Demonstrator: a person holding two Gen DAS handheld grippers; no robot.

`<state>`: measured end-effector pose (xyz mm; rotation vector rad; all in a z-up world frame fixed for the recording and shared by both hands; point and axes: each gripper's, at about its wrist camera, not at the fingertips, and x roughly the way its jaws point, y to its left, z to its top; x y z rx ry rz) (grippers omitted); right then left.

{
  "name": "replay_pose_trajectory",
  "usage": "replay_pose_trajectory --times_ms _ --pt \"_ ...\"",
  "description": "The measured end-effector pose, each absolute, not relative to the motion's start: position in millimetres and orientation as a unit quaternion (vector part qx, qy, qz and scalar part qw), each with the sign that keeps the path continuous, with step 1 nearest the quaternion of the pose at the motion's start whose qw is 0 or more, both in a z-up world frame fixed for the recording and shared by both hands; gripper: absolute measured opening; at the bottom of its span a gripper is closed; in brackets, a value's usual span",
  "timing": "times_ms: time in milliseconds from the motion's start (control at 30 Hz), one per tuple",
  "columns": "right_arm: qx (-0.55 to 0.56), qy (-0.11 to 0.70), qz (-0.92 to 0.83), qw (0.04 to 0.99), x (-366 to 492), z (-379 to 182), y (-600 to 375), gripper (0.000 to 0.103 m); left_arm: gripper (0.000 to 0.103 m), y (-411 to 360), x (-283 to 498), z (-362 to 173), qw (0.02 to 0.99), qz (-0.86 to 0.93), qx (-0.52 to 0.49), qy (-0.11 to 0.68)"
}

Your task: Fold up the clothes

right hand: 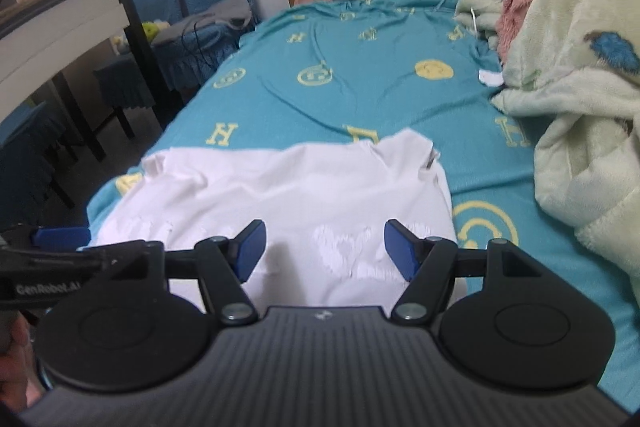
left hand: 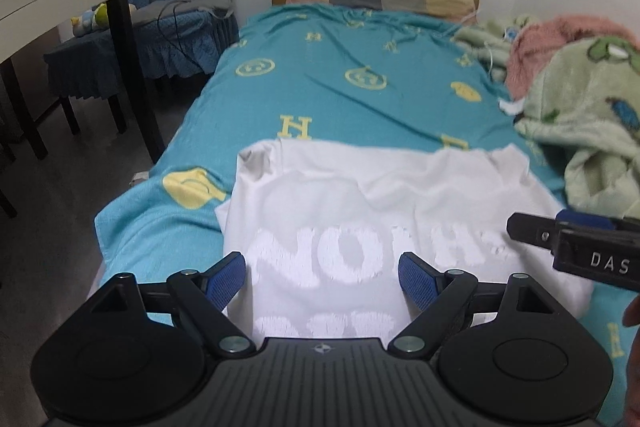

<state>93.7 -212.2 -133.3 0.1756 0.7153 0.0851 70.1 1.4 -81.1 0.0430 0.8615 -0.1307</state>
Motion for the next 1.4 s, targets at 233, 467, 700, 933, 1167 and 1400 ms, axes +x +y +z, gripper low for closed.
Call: replay_pose_trajectory --times_ms 233,467,700,933,1167,1400 --pt "0.096 0.386 0.045 0.916 101.4 -154.4 -212.3 0.069 0.090 16.8 75.9 -88.5 0.883 -0.052 -0.037 0.466" --pt "0.101 0.390 0.044 0.914 101.3 -155.7 -212.5 0.069 0.095 55.8 43.9 -80.5 0.829 -0.066 -0.248 0.497" --pt "0.102 0.393 0.039 0.913 102.3 -153.3 -210.9 0.069 0.089 75.7 53.7 -123.2 0.751 -0.048 -0.380 0.538" --pt "0.106 0.393 0.036 0.913 100.9 -152.7 -210.5 0.069 0.065 96.9 53.3 -137.2 0.739 -0.013 -0.466 0.487" --pt "0.142 0.390 0.029 0.909 103.4 -151.7 -220.2 0.068 0.064 98.2 51.0 -116.6 0.758 -0.051 -0.494 0.423" --pt "0.184 0.386 0.027 0.904 102.6 -151.1 -227.9 0.068 0.065 94.5 57.4 -125.8 0.747 -0.046 -0.506 0.429"
